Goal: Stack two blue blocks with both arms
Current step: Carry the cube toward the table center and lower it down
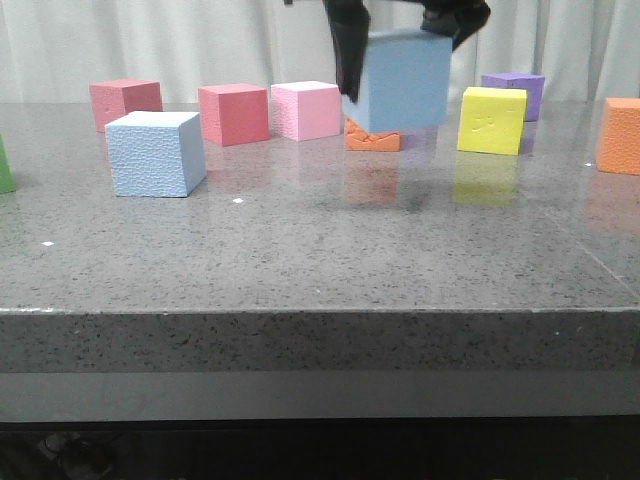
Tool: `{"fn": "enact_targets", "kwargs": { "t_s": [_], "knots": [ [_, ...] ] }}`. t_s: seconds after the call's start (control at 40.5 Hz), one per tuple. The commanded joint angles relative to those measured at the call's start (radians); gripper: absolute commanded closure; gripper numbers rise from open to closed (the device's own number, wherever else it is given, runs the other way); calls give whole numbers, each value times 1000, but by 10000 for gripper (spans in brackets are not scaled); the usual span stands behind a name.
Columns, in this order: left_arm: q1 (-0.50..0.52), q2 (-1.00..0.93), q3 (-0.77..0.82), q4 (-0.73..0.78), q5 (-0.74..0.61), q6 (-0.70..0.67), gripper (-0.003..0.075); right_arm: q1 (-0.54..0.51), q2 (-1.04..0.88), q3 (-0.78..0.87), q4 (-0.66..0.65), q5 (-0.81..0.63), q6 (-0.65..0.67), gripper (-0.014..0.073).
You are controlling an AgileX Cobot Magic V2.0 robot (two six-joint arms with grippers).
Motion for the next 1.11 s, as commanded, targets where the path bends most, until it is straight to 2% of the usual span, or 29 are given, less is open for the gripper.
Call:
{"fn": "enact_targets", "kwargs": {
  "t_s": [0.0, 0.271, 0.469, 0.642, 0.691, 0.888, 1.086],
  "knots": [
    [-6, 8, -33, 4, -81, -7, 166, 11, -31, -55, -26, -20, 48, 193],
    [-6, 8, -33, 4, -81, -7, 166, 48, 73, -81, -88, -20, 256, 193],
    [-6, 8, -33, 4, -81, -7, 166, 54, 119, -91, -51, -113, 278, 193],
    [-6, 8, -33, 4, -81, -7, 166, 54, 158, -129, -61, -121, 284, 183],
    [-6, 8, -33, 4, -81, -7, 166, 54, 167, -140, -66, -115, 286, 163],
    [-6, 8, -33, 4, -81, -7, 166, 54, 194, -171, -71, -92, 318, -13],
    [-6, 8, -33, 4, -81, -7, 166, 53, 197, -188, -74, -61, 343, -30]
  ]
}}
